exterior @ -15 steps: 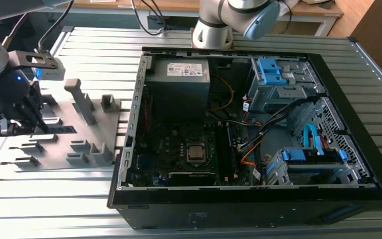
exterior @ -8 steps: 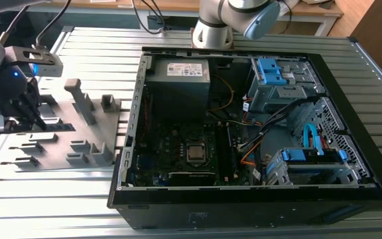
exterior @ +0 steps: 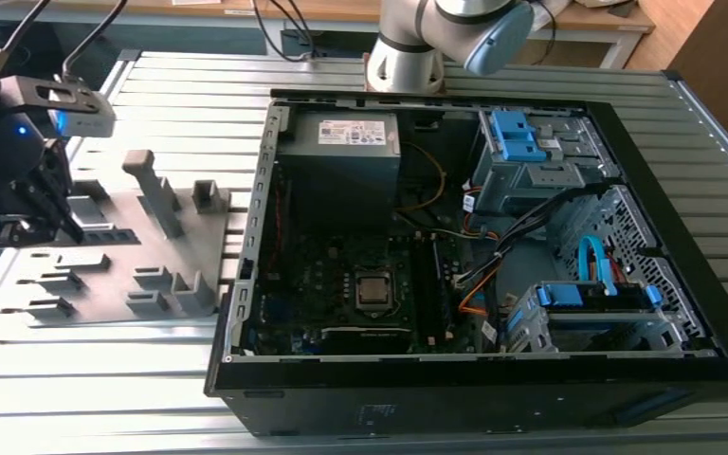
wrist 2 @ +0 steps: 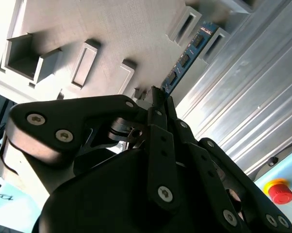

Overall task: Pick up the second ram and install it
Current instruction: 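Pick up the second ram and move it above second insertion slot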

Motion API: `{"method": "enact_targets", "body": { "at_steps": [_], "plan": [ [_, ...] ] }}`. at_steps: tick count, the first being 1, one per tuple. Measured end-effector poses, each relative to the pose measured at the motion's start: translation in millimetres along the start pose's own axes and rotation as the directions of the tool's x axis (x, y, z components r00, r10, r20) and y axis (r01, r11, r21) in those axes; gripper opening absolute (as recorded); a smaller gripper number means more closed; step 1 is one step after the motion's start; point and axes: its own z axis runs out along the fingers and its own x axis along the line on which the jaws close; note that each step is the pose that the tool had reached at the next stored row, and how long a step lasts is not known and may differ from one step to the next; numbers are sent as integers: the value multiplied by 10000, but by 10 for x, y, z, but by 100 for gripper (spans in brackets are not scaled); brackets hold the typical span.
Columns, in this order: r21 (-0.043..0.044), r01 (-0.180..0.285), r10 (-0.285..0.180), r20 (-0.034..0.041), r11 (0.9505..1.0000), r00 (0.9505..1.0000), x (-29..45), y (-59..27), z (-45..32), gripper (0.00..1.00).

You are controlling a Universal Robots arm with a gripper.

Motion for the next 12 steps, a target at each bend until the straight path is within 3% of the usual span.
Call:
{"method": "enact_targets", "body": {
  "at_steps": [12],
  "plan": [
    [0, 0, 0, 1, 10000, 10000, -7, 3, -151, 14]
  ]
}}
